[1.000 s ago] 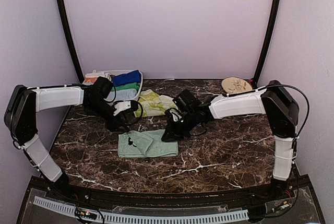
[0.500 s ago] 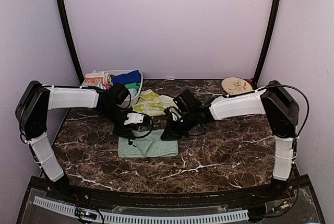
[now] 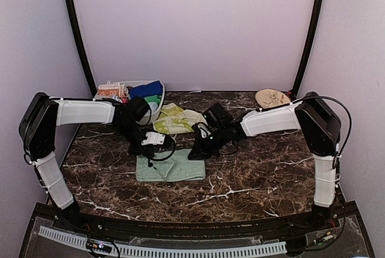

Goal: Roll the towels
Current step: Smooth out the towel at the center of the board.

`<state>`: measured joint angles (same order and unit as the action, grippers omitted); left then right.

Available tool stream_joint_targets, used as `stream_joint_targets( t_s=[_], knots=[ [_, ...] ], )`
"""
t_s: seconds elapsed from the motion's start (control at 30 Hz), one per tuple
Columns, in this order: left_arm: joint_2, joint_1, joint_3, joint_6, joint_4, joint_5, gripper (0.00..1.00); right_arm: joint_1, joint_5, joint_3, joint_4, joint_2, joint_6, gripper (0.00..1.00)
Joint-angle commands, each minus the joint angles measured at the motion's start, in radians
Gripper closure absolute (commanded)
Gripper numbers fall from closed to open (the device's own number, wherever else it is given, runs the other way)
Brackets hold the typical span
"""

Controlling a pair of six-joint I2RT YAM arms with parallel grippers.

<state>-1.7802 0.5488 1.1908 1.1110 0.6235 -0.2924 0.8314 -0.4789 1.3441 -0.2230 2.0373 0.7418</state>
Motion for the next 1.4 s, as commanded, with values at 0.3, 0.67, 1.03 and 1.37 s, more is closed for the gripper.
stream_joint_targets(
  t_s=[0.3,0.67,1.03,1.37],
  knots=[
    [0.201,-0.114,-0.191,-0.19,-0.212,-0.042,1.0,-0.028,-0.028,-0.107,0.11,0.025,-0.001,1.0],
    [0.246,-0.18,-0.349,-0.291,-0.382,-0.037,0.75,-0.026,-0.035,-0.131,0.125,0.003,0.0,1.0],
    [0.344,-0.209,-0.407,-0.337,-0.415,-0.05,0.66,0.043,0.127,-0.004,-0.037,-0.061,-0.067,1.0],
    [0.376,-0.342,-0.333,-0.383,-0.245,-0.193,0.66,0.105,0.099,0.237,-0.064,0.141,-0.055,1.0]
  ],
)
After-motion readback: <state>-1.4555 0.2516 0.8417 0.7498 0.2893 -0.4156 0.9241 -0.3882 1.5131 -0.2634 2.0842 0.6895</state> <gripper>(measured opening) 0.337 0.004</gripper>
